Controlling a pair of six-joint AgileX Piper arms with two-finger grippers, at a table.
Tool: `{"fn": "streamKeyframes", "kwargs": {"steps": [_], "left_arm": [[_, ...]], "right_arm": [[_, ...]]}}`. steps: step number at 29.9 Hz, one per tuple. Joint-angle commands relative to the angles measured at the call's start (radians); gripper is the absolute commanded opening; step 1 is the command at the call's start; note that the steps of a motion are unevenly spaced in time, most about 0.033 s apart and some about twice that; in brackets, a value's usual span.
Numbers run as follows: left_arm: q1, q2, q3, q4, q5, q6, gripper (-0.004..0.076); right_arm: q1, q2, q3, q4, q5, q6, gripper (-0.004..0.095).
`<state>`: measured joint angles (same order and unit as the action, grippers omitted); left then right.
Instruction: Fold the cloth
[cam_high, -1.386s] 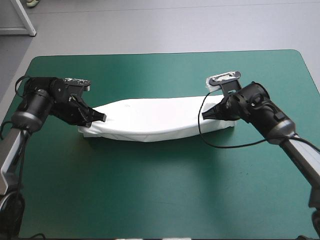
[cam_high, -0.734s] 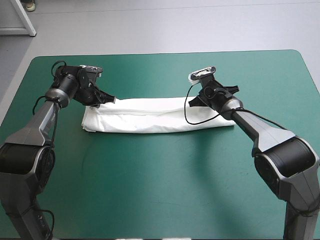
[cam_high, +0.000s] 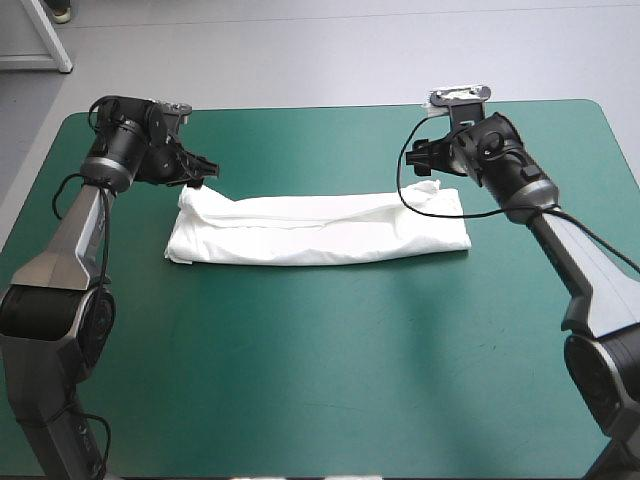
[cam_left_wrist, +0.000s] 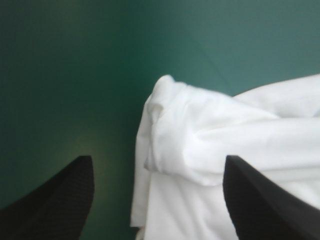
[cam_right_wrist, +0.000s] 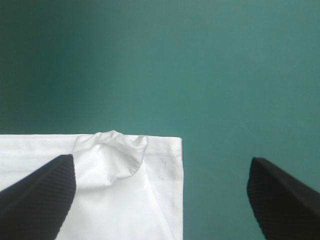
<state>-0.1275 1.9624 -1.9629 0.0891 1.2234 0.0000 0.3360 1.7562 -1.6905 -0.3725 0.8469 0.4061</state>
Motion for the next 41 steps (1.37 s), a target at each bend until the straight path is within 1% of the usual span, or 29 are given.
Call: {"fn": "streamKeyframes", "kwargs": {"steps": [1,2,4,5,6,8,9,12,15,17,20,25,30,37,41], "left_arm": [[-0.006,-0.065,-0.065,-0.136,0.065,-0.014,0.0501],[-0.013,-0.065,-0.065,-0.202,0.065,-0.006,0.0468],[-0.034,-0.063,-0.061,-0.275,0.065,0.000,0.0363],[-0.053,-0.060,-0.052,-0.289,0.059,0.006,0.0286],[-0.077,-0.054,-0.045,-0.284,0.048,0.009,0.0186],[-0.123,-0.045,-0.026,-0.277,0.021,0.013,0.0038],[-0.148,-0.041,-0.017,-0.282,0.001,0.016,-0.0007],[-0.221,-0.020,0.007,-0.286,-0.065,0.020,-0.0009],[-0.275,0.016,0.014,-0.288,-0.108,0.000,-0.0009],[-0.302,0.040,0.014,-0.288,-0.127,0.000,-0.0009],[-0.333,0.084,0.014,-0.291,-0.131,-0.006,-0.0009],[-0.363,0.174,0.014,-0.296,-0.134,-0.010,-0.0009],[-0.370,0.238,0.014,-0.307,-0.120,-0.010,-0.0009],[-0.374,0.243,0.014,-0.312,-0.132,-0.015,-0.0009],[-0.374,0.243,0.014,-0.310,-0.132,-0.016,-0.0009]], "right_arm": [[-0.027,-0.094,-0.033,-0.002,0.032,-0.061,0.0876],[-0.042,-0.098,-0.033,0.026,0.053,-0.089,0.0876],[-0.079,-0.097,-0.033,0.097,0.093,-0.145,0.0876],[-0.103,-0.097,-0.033,0.154,0.113,-0.184,0.0876],[-0.130,-0.097,-0.033,0.216,0.127,-0.222,0.0876],[-0.184,-0.097,-0.033,0.336,0.151,-0.275,0.0876],[-0.208,-0.095,-0.033,0.385,0.160,-0.300,0.0876],[-0.265,-0.095,-0.033,0.486,0.176,-0.349,0.0876],[-0.305,-0.095,-0.033,0.549,0.194,-0.387,0.0876],[-0.320,-0.092,-0.033,0.570,0.213,-0.399,0.0876],[-0.322,-0.081,-0.033,0.579,0.236,-0.430,0.0876],[-0.322,-0.012,-0.033,0.673,0.272,-0.472,0.0876],[-0.322,0.070,-0.033,0.716,0.246,-0.485,0.0876],[-0.322,0.190,-0.033,0.737,0.219,-0.487,0.0876],[-0.322,0.240,-0.033,0.774,0.215,-0.487,0.0876]]}}
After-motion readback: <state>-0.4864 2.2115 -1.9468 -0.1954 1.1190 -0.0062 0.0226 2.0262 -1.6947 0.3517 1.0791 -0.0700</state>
